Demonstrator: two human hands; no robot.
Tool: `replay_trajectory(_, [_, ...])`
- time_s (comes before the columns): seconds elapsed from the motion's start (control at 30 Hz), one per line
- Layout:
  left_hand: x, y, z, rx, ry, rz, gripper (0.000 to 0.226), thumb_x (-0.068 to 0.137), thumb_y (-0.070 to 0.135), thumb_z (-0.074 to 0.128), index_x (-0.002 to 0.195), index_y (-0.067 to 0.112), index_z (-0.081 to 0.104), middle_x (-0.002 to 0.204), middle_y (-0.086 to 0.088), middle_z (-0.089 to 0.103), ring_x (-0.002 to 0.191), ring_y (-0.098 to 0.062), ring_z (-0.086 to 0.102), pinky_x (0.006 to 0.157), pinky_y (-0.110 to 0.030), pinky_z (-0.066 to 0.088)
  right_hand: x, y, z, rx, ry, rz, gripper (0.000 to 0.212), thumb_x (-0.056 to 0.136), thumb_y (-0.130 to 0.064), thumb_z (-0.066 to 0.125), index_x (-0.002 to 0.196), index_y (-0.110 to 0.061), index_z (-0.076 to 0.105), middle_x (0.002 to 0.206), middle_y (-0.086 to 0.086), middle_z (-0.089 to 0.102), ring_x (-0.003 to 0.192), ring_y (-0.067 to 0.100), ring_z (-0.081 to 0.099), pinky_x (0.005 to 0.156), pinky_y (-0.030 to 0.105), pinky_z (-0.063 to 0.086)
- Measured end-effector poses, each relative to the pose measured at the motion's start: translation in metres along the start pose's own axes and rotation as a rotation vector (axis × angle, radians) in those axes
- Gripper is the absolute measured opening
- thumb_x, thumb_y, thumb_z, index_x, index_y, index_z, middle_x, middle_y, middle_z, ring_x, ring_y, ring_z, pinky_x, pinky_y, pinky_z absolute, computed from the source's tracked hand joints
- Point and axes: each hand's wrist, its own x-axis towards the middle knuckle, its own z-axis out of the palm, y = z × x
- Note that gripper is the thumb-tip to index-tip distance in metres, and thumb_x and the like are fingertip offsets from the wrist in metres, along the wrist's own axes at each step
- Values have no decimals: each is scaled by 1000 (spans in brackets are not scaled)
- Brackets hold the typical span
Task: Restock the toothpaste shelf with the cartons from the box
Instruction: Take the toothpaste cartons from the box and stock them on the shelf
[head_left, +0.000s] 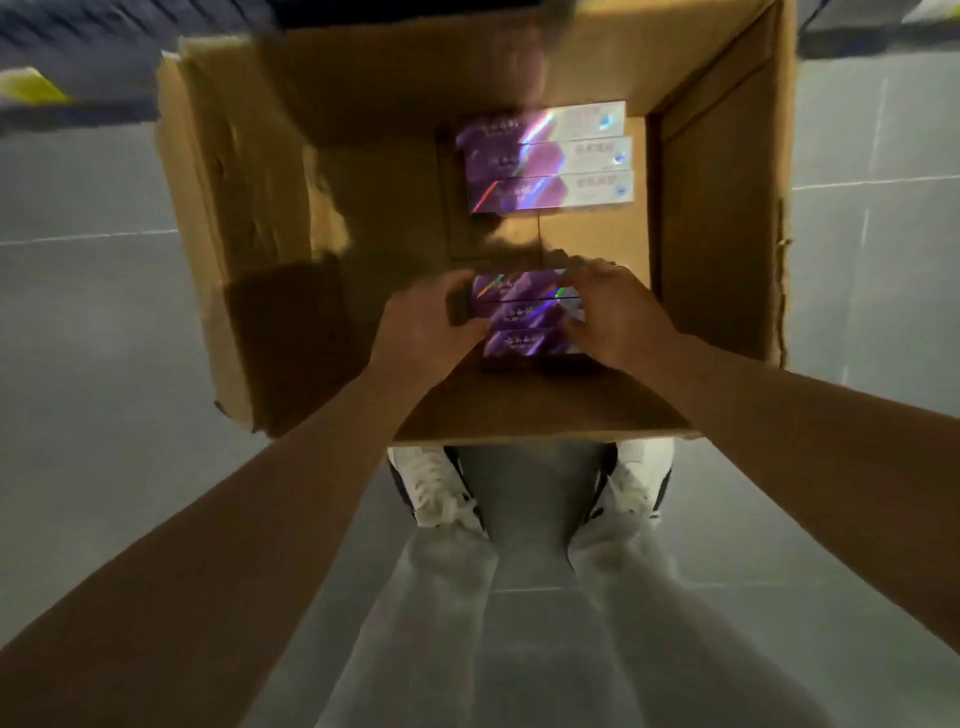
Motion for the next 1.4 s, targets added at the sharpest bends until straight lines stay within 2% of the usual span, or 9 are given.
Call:
replay_trajectory(0.1, [27, -21, 29, 4, -6, 6, 52, 82, 27, 70, 131, 19, 55, 125, -6, 62, 114, -21, 56, 93, -25, 37, 29, 20, 33, -58, 18, 1, 57, 80, -24, 63, 133, -12, 45, 118, 14, 55, 105, 37, 53, 85, 43, 49])
replay_trajectory(0.23, [47, -37, 54, -36, -22, 40, 53, 82, 25, 70, 132, 19, 54, 126, -5, 61, 112, -18, 56, 90, -21, 36, 58, 39, 53, -126, 172, -59, 59, 77, -27, 65, 133, -14, 53, 129, 9, 58, 118, 39, 48, 100, 45, 37])
replay_trajectory(0.37, [61, -49, 69, -22, 4, 78, 51, 80, 21, 71, 129, 16, 57, 123, -8, 61, 111, -21, 57, 88, -20, 34, 81, 43, 45, -104, 75, 19, 56, 81, -23, 64, 135, -20, 50, 126, 10, 54, 112, 37, 47, 91, 40, 38])
replay_trajectory(0.57, [75, -58, 85, -1, 15, 67, 53, 81, 23, 71, 131, 16, 54, 127, -9, 57, 113, -22, 55, 94, -25, 38, 82, 50, 46, -56, 64, 15, 56, 82, -23, 68, 134, -19, 50, 121, 13, 51, 110, 36, 42, 90, 40, 40])
replay_trajectory(0.7, [83, -55, 90, 47, -128, 152, 57, 79, 21, 73, 132, 15, 54, 129, -9, 56, 116, -23, 53, 95, -28, 38, 82, 58, 52, -57, 113, 39, 54, 80, -28, 68, 130, -20, 52, 117, 11, 56, 106, 35, 47, 89, 40, 40])
replay_trajectory(0.9, [87, -54, 90, 179, -114, 233, 48, 76, 24, 74, 121, 18, 60, 114, -11, 59, 104, -29, 54, 87, -36, 41, 72, 57, 46, -29, 227, 73, 55, 79, -22, 70, 131, -19, 54, 120, 12, 55, 107, 36, 45, 87, 35, 35])
replay_trajectory(1.0, [72, -48, 73, 92, -58, 257, 48, 78, 22, 71, 123, 14, 59, 114, -12, 61, 103, -28, 56, 84, -31, 39, 58, 47, 30, 2, 281, 90, 54, 78, -21, 69, 130, -21, 54, 118, 12, 54, 106, 37, 44, 88, 38, 37])
replay_trajectory(1.13, [41, -33, 28, 30, 42, 231, 50, 80, 21, 71, 128, 16, 58, 121, -11, 62, 109, -27, 57, 93, -28, 38, 28, 23, -11, 73, 359, 76, 53, 81, -19, 64, 131, -30, 50, 121, 6, 55, 105, 33, 44, 90, 40, 40])
replay_trajectory(1.4, [-60, 42, -129, -13, 167, 187, 47, 79, 19, 74, 123, 16, 60, 118, -5, 65, 106, -21, 59, 90, -22, 38, -64, -63, -152, 60, 432, -9, 49, 86, -21, 62, 133, -24, 51, 119, 7, 56, 104, 30, 47, 88, 32, 36])
